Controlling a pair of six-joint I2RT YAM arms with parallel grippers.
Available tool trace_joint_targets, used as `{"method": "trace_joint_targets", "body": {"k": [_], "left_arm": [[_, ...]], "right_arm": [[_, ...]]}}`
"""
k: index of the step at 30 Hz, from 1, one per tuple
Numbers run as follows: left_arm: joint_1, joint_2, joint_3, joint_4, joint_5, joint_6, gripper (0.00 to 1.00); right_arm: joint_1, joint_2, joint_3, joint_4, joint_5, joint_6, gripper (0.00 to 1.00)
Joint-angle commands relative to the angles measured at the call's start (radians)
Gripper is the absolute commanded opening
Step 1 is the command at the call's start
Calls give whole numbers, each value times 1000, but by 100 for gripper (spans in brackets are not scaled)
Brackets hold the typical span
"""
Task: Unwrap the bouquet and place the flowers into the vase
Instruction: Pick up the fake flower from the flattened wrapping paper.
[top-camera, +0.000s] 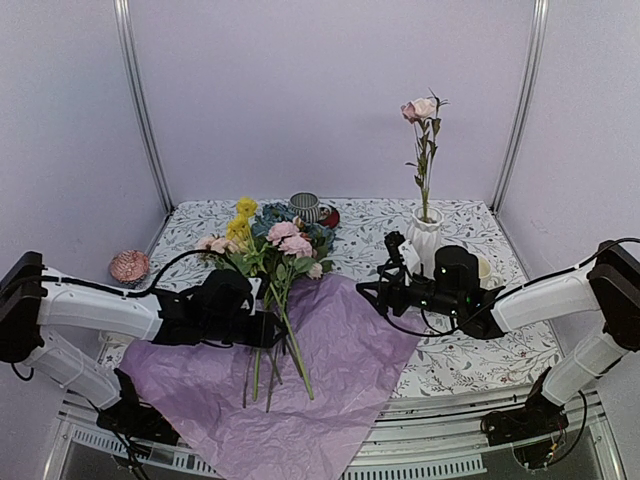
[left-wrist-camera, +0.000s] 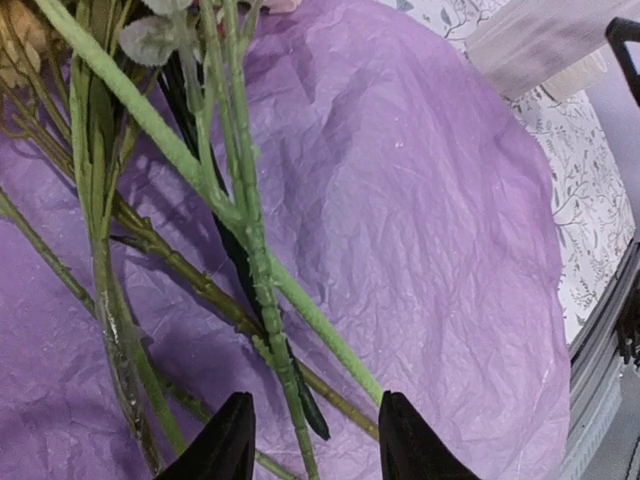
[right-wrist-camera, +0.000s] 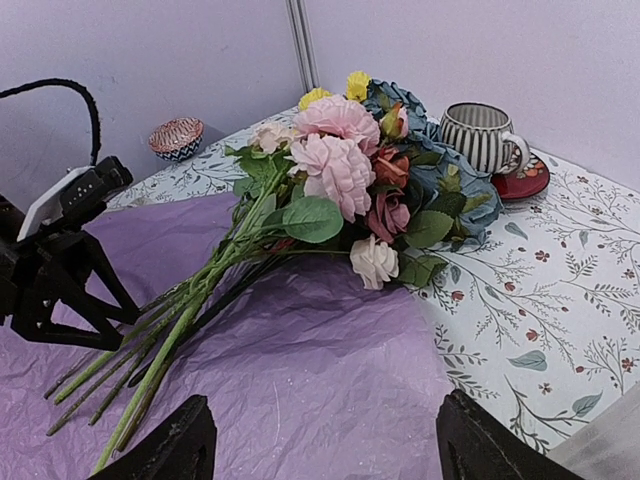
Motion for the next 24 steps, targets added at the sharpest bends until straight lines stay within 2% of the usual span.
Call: {"method": "trace_joint_targets", "body": {"k": [1,4,8,11,15,19,24], "left_arm": [[8,62,27,-22,-3,-7,42],[9,89,29,-19,-3,-15,37],[7,103,34,-17,10,-16,16],[2,76,37,-20,14,-4,7],[-3,-25,40,-53,-23,2,2],[-7,-202,4,-50,-55,7,0],[-7,-406,-98,64,-35,32,0]], "right_arm": [[8,-10,17,23,18,-2,78],[8,-11,21,17,21,-4,78],[7,-6,24,11,20,-4,78],[8,-1,31,5,22,-7,79],[9,0,33,0,30,-9,79],[10,-2,33,-1,33,-11,79],[10,-15,29,0,20,-11,79]]}}
